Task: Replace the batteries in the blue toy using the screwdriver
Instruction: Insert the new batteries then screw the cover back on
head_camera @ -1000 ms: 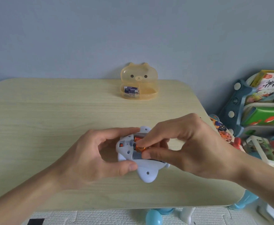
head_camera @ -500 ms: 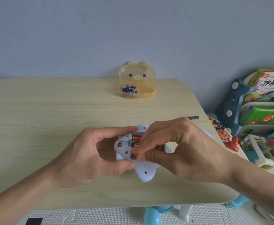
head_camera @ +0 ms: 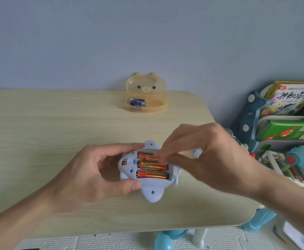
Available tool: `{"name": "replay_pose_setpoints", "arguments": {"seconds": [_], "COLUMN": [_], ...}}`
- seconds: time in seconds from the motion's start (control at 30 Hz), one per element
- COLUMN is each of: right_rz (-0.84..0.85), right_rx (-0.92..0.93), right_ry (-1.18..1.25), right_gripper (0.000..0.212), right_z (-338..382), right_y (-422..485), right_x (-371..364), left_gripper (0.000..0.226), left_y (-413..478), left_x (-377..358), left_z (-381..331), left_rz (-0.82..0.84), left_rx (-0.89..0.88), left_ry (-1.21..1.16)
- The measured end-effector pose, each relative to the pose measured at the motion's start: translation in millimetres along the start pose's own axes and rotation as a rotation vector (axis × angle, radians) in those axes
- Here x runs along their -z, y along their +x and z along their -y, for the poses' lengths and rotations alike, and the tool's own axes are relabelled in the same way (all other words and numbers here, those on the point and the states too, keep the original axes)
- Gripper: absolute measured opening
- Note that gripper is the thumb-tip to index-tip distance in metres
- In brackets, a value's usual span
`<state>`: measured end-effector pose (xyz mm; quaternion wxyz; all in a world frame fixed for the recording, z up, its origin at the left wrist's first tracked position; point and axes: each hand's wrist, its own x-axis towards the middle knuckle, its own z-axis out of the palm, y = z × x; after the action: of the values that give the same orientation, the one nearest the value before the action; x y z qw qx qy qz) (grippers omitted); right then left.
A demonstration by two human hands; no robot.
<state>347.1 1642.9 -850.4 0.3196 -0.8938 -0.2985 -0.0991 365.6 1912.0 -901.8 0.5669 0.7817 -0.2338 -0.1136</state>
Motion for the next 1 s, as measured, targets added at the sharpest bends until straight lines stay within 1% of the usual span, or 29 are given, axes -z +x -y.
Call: {"name": "replay_pose_setpoints", "arguments": {"seconds": [0.07,0.13,0.2,0.27,0.4,0.5,0.57,0.63,0.77,0.87,1.0], "right_rz": [-0.107,-0.134,-0.1,-0.042,0.1,0.124,0.105,0.047,-0.088,-0.117,-0.058], "right_rx": [-0.092,-0.19,-0.312,-0.398,-0.455,-0.491,-0.489,-0.474,-0.39,-0.301,-0.238], "right_ry": [-0.016,-0.09,-0.185,-0.231,-0.272,-0.279,-0.271,-0.215,0.012,0.181,0.285], "right_gripper": [0.01,0.01,0.013,0.03,0.05,0.054,0.053,0.049,0.048,0.046,0.043], "right_z": [-14.4,-30.3,-42.4,-47.6,-45.4,-44.4,-44.7,-41.1,-16.5,8.1,22.5], "right_y": [-5.3,-13.7,-23.9,-33.1,-41.5,-42.5,-42.5,-40.8,-27.1,-10.9,3.0], "right_x": [14.8,27.7,37.5,44.5,46.9,46.8,45.4,42.9,30.8,11.4,-15.1], "left_gripper": [0.071,0.073,0.073,0.073,0.072,0.073,0.073,0.073,0.071,0.06,0.037], "left_y": [0.5,0.7,0.6,0.8,0.6,0.9,0.8,0.4,1.2,1.5,-0.2], "left_x": [-0.1,0.3,0.0,-0.4,-0.7,-1.0,-1.3,-1.3,-1.6,-2.7,-1.5], "left_z": [3.0,6.2,6.8,6.4,5.6,5.1,4.4,3.7,0.7,-5.1,-7.2], "left_rz": [-0.007,-0.011,-0.004,-0.006,-0.01,-0.008,-0.011,-0.011,-0.005,0.032,-0.01], "left_rx": [0.011,0.023,0.028,0.024,0.027,0.029,0.026,0.03,0.029,0.002,0.006], "left_ry": [-0.019,-0.023,-0.035,-0.043,-0.053,-0.061,-0.058,-0.058,-0.076,-0.058,-0.027]}}
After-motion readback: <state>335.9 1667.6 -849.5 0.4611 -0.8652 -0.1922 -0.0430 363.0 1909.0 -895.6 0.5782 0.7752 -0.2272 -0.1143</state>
